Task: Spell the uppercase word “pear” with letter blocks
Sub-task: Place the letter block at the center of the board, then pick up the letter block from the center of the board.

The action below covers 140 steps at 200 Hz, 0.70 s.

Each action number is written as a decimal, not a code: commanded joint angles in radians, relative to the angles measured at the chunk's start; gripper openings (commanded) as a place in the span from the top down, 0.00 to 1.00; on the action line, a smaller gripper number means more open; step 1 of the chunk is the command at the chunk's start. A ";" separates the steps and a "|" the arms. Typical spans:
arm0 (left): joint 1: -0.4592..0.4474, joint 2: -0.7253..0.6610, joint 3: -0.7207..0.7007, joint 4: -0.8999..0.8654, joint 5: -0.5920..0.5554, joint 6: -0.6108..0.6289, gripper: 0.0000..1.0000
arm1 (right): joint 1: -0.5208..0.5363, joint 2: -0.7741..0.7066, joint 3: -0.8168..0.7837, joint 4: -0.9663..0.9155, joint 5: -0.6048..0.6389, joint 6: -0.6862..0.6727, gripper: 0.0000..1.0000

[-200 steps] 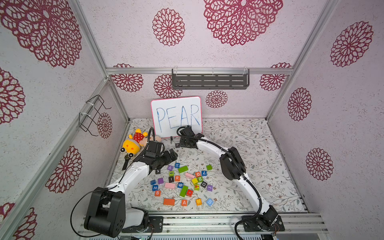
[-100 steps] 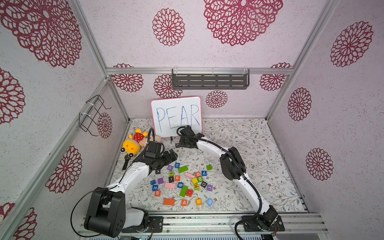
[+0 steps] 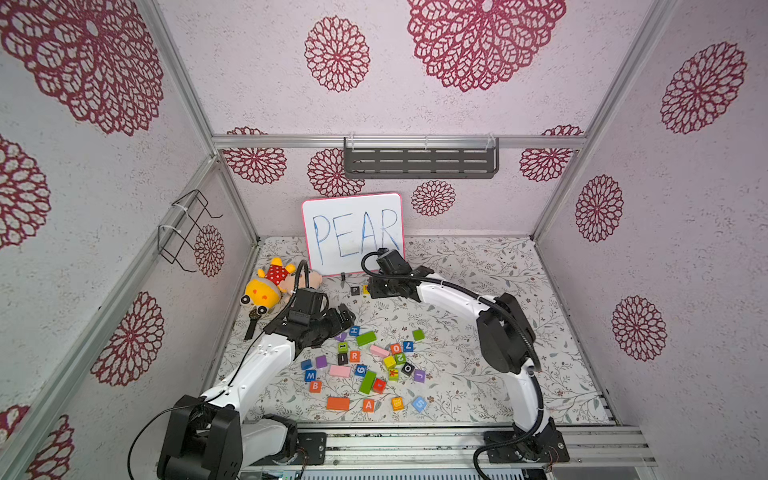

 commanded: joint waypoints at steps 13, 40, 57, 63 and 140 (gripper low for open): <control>-0.022 -0.076 -0.028 -0.123 -0.041 -0.016 0.02 | 0.010 -0.173 -0.242 0.074 -0.022 -0.133 0.48; -0.042 -0.123 -0.056 -0.156 -0.054 -0.049 0.01 | 0.036 -0.275 -0.394 0.116 -0.013 -0.165 0.44; -0.079 -0.138 -0.062 -0.183 -0.062 -0.077 0.01 | 0.057 -0.324 -0.455 0.123 0.008 -0.179 0.39; -0.100 -0.142 -0.061 -0.196 -0.070 -0.087 0.02 | 0.062 -0.339 -0.475 0.124 0.014 -0.179 0.36; -0.574 -0.092 0.021 -0.368 -0.252 -0.350 0.18 | 0.069 -0.525 -0.717 0.232 0.082 -0.143 0.01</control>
